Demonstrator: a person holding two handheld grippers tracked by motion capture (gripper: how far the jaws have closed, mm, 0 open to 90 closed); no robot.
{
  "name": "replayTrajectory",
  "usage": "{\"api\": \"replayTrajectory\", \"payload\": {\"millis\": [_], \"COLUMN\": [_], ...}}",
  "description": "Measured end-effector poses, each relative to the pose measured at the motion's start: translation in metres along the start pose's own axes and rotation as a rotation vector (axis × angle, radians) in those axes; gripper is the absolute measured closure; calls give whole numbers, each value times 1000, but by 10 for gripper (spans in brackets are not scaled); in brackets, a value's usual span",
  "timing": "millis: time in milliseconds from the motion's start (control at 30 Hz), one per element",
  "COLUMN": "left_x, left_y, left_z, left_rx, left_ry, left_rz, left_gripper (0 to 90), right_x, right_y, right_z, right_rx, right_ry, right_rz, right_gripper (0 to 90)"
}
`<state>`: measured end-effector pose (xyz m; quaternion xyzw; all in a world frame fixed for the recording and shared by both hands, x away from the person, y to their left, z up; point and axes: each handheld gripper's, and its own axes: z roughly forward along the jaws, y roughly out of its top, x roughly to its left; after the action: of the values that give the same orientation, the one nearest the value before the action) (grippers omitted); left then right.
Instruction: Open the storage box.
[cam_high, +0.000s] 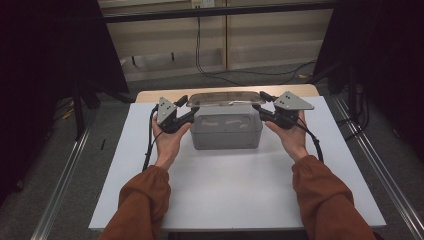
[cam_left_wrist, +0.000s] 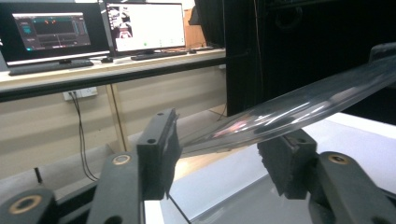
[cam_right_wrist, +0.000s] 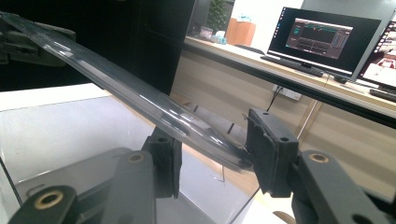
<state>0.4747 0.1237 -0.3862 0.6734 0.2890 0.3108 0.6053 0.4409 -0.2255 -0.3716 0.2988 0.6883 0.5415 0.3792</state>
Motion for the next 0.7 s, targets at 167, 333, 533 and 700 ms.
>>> {"api": "replayTrajectory", "payload": {"millis": [167,333,533,700], "left_x": [2,4,5,9], "left_y": [1,5,9,9], "left_z": [4,6,8,13], "left_rx": [5,5,10,9], "left_ry": [2,1,3,10], "left_rz": [16,20,30,15], "left_gripper": [507,519,519,516], "right_x": [-2,-5,-9,-11], "right_y": [0,3,5,6], "right_z": [1,4,9,13], "right_rx": [-2,0,-7,-8], "right_ry": [5,4,7,13], "right_rz": [9,13,27,30], "right_gripper": [555,521,524,538]}}
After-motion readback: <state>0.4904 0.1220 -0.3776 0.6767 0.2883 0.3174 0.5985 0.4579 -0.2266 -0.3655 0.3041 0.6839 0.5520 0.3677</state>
